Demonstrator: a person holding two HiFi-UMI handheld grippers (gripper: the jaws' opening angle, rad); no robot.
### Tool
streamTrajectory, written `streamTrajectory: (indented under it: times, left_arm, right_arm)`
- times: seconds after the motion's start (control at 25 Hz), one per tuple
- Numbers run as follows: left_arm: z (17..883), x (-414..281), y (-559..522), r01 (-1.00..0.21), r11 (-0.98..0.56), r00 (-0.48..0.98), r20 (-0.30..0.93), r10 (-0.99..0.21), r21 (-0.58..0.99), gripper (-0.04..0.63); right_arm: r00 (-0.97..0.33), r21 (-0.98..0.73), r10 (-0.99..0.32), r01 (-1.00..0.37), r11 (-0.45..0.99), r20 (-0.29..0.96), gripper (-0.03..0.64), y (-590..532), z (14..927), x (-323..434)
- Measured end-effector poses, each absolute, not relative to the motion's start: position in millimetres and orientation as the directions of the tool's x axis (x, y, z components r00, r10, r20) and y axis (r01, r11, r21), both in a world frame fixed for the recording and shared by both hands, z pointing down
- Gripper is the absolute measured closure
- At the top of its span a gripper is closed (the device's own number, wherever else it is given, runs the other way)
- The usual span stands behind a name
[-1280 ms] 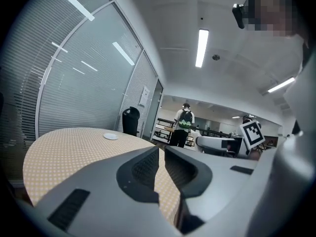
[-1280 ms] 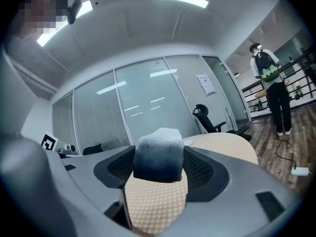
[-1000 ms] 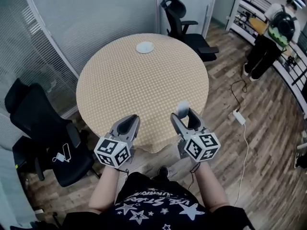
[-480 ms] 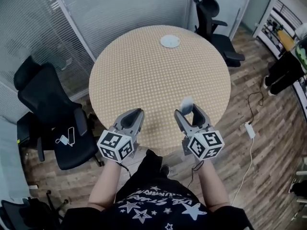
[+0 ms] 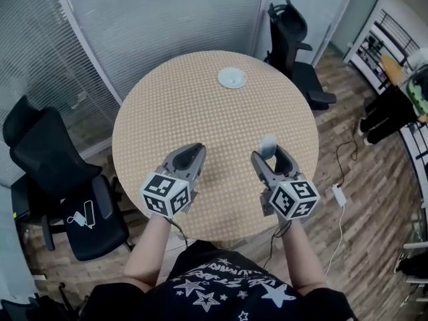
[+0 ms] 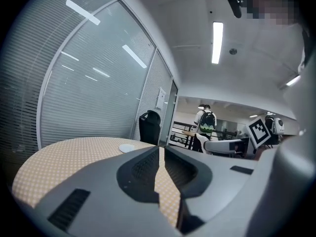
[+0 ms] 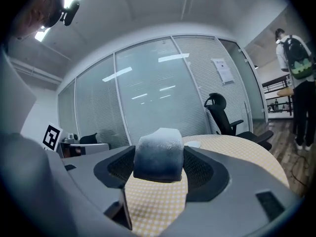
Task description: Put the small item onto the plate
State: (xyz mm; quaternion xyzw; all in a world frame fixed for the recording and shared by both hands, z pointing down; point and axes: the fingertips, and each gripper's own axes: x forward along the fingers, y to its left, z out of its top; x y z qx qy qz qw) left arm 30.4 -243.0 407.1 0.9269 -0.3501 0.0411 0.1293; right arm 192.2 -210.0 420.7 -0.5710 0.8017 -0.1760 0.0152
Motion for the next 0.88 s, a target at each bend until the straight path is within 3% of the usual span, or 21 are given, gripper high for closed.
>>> streamTrajectory:
  times: [0.4,0.88]
  left_arm:
    - [404,43,-334,-0.625,-0.745,0.780,0.154,-0.607,0.231,0.558]
    - [412,65,-402,-0.692,-0.684,0.721,0.185,-0.668,0.230,0.558]
  right_arm:
    - [-0.339,-0.294,-0.913,-0.917,0.268,0.225,0.310,-295,425,199]
    - [-0.405,-0.296,-0.876,-0.897,0.327,0.260,0.310,-373,445,231]
